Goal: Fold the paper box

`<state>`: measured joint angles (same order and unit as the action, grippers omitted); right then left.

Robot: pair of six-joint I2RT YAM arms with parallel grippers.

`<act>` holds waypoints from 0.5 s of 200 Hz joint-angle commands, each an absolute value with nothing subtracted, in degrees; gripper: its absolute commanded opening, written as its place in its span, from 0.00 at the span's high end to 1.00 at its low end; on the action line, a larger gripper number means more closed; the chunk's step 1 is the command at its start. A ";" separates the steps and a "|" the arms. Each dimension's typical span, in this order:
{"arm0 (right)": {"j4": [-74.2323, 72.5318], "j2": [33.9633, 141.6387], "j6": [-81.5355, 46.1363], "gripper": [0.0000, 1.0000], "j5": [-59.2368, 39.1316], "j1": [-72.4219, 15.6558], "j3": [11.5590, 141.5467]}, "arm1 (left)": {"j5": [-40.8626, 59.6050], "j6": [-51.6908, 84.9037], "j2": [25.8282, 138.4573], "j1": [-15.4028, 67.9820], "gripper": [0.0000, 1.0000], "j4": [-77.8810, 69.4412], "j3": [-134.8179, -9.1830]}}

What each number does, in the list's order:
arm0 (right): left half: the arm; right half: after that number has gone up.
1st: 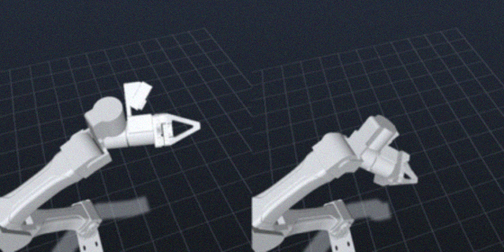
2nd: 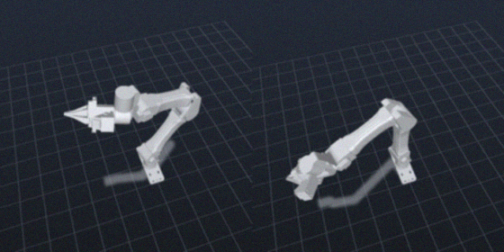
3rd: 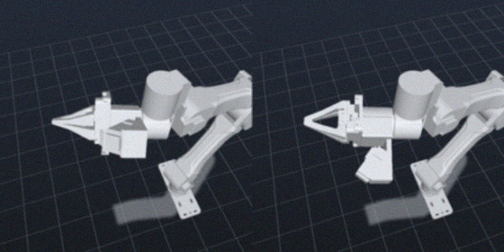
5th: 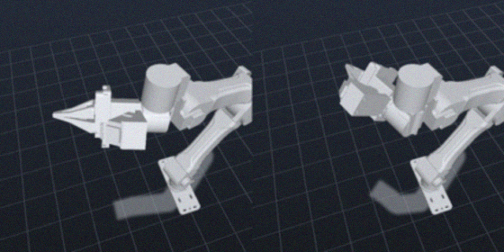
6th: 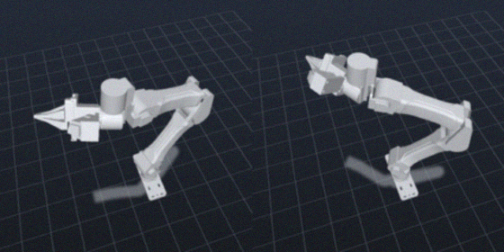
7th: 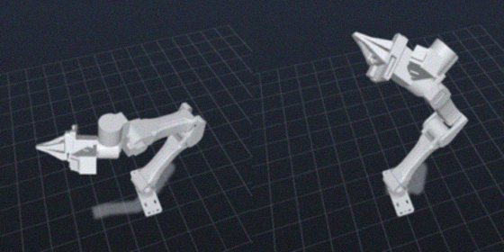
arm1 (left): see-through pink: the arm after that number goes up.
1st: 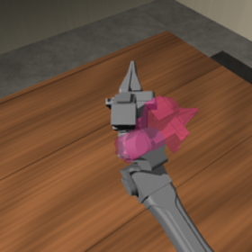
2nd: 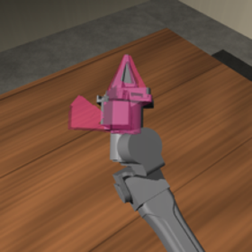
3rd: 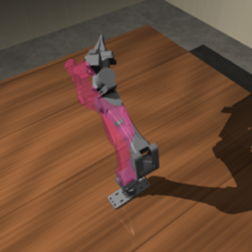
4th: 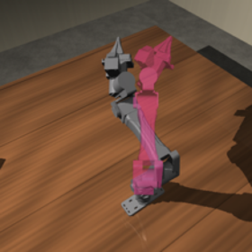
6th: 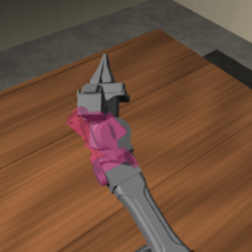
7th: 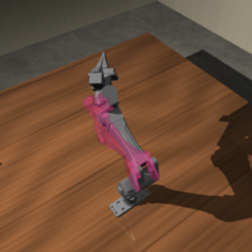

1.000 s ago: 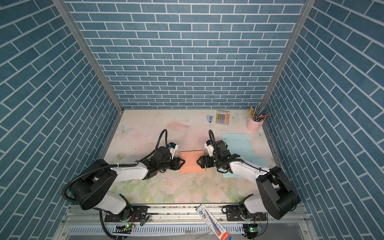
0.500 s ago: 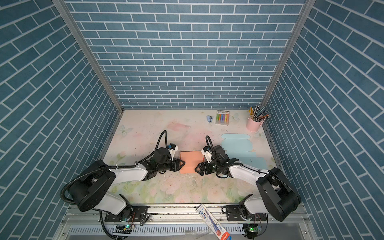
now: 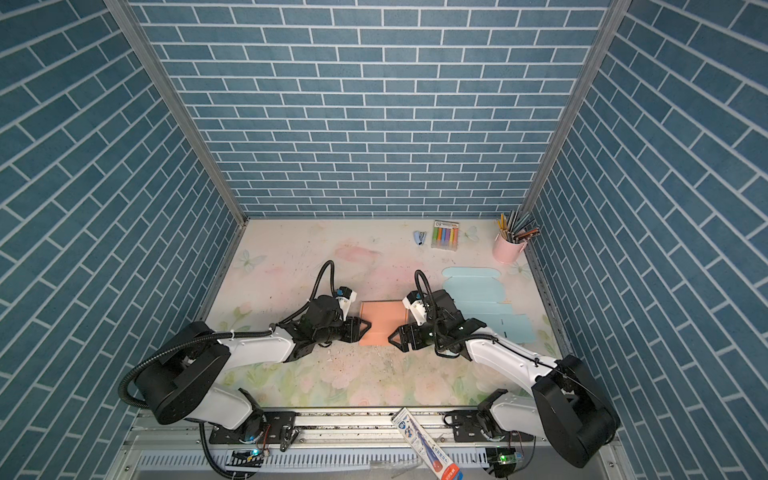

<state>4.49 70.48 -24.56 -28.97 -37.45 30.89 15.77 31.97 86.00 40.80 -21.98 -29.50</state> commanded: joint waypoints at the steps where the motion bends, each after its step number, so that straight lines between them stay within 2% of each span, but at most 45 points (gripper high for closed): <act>1: 2.71 72.51 -26.37 0.12 -29.65 -37.07 29.92 | 15.21 31.47 83.77 41.70 0.45 -21.25 -28.59; 63: 7.94 68.46 -24.79 0.12 -23.93 -30.18 29.81 | 4.31 27.81 76.38 43.26 0.38 -9.50 -27.99; 100: 9.35 70.79 -21.32 0.11 -18.65 -29.69 36.91 | -13.17 24.23 73.75 55.79 0.29 1.11 -32.07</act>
